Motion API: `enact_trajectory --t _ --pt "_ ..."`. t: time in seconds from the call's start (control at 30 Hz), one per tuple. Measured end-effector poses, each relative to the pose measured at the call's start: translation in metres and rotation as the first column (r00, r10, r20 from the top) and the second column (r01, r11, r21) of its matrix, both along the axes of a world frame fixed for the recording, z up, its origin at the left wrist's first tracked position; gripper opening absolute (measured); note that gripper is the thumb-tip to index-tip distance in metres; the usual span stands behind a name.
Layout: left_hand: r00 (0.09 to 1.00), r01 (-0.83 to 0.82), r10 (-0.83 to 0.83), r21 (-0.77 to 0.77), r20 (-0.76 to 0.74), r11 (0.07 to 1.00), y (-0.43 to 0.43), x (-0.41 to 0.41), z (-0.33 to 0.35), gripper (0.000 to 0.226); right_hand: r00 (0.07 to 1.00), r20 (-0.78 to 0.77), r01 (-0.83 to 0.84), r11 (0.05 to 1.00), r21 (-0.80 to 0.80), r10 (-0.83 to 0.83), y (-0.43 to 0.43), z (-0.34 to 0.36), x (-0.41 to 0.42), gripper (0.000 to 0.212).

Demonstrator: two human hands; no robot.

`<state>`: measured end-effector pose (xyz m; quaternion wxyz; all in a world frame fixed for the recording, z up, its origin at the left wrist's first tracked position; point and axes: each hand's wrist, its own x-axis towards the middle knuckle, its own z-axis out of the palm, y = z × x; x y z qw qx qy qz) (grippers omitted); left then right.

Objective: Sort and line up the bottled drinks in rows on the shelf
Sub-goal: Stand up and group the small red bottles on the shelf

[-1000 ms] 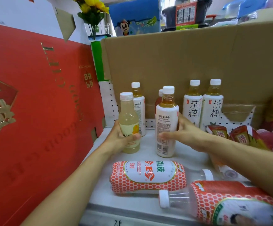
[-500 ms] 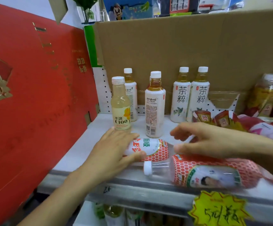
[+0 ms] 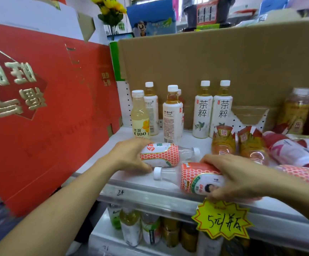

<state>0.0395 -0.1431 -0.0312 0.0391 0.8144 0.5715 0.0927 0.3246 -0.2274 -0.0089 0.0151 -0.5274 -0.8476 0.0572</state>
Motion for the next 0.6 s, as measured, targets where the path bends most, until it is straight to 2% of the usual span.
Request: enact_trajectory --t 0.03,0.1,0.2,0.27,0.33,0.4,0.6 --pt "0.998 -0.01 0.009 0.015 0.064 1.0 0.0 -0.002 -0.004 0.072 0.998 -0.055 0.008 1.0 -0.006 -0.008 0.0 0.0 0.004 0.066" --pt "0.956 -0.018 0.01 0.024 0.292 1.0 0.0 -0.01 -0.012 0.079 0.974 -0.224 0.016 0.999 -0.035 -0.024 -0.001 0.0 0.01 0.065" --pt "0.748 -0.047 0.006 0.043 0.664 0.998 -0.002 -0.018 -0.021 0.064 0.865 -0.499 0.016 0.998 -0.068 -0.048 0.0 0.005 0.011 0.061" --pt "0.611 -0.105 0.014 0.063 0.792 0.992 -0.005 -0.014 -0.023 0.059 0.759 -0.647 0.025 0.996 -0.083 -0.073 0.005 0.007 0.003 0.062" --pt "0.501 -0.16 0.023 0.066 0.865 0.985 -0.004 -0.013 -0.027 0.065 0.623 -0.775 0.029 0.993 -0.114 -0.108 0.012 0.007 -0.011 0.066" --pt "0.43 -0.197 0.046 0.044 0.902 0.979 -0.005 -0.014 -0.028 0.07 0.501 -0.853 0.037 0.989 -0.144 -0.143 0.022 0.007 -0.03 0.067" --pt "0.432 -0.156 0.055 0.015 0.9 0.988 0.003 -0.02 -0.028 0.074 0.357 -0.911 0.027 0.977 -0.209 -0.205 0.058 0.002 -0.09 0.064"
